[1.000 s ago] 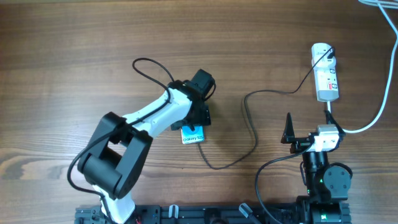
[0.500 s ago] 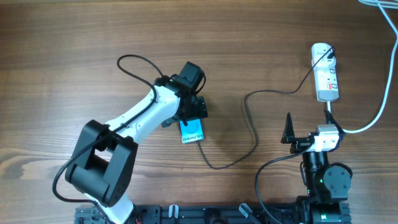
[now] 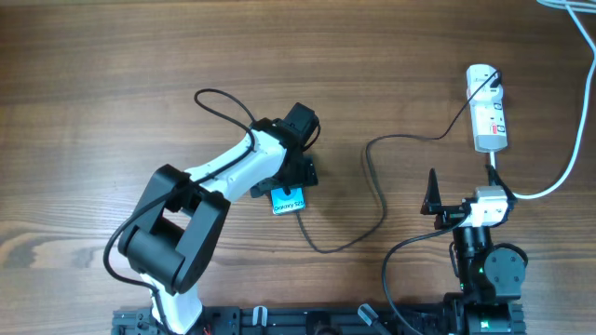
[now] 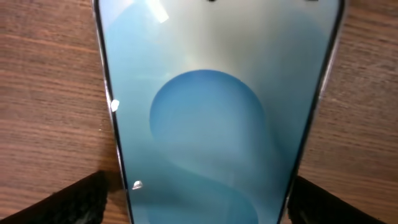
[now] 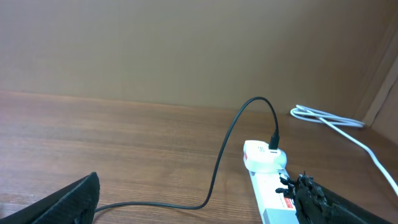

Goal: Plug charger to phone and switch on socket

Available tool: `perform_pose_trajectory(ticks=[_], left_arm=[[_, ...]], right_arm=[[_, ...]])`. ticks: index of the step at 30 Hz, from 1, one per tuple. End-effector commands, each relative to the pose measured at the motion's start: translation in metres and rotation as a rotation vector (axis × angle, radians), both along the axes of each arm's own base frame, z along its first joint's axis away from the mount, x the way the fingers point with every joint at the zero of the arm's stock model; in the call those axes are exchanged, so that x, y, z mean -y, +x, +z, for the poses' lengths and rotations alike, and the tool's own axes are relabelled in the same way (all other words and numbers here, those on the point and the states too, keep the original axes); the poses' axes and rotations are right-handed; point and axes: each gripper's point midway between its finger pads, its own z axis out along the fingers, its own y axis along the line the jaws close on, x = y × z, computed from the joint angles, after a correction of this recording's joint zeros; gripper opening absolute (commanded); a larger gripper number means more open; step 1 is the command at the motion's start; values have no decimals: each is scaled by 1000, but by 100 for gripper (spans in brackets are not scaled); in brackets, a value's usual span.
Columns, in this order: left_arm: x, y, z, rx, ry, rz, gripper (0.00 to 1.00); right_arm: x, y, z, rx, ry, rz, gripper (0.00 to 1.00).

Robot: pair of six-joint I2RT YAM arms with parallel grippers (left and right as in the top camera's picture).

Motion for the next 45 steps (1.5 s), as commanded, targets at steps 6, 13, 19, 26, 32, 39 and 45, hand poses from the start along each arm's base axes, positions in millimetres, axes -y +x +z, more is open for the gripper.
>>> perform_pose_trajectory(ticks=[6,13,19,26,32,39,45], left_arm=[[4,-8,-16,-53,-11,3,82],[1,7,8,9,-56,33,76],[-3,19,34,75,-96,56,73],[-8,26,53,87,-154,50,73],[0,32,78,4,-419,46,76],[-12,51,126,-31,-877,86,76],[-1,45,183,-54,-1251,9,76]], right_arm=[[2,0,2,11,13,-12,100],[2,0,2,11,13,-12,100],[2,0,2,11,13,-13,100],[2,0,2,11,13,-12,100],[2,0,2,11,13,-13,100],[2,0,2,11,13,-12,100],[2,0,2,11,13,-12,100]])
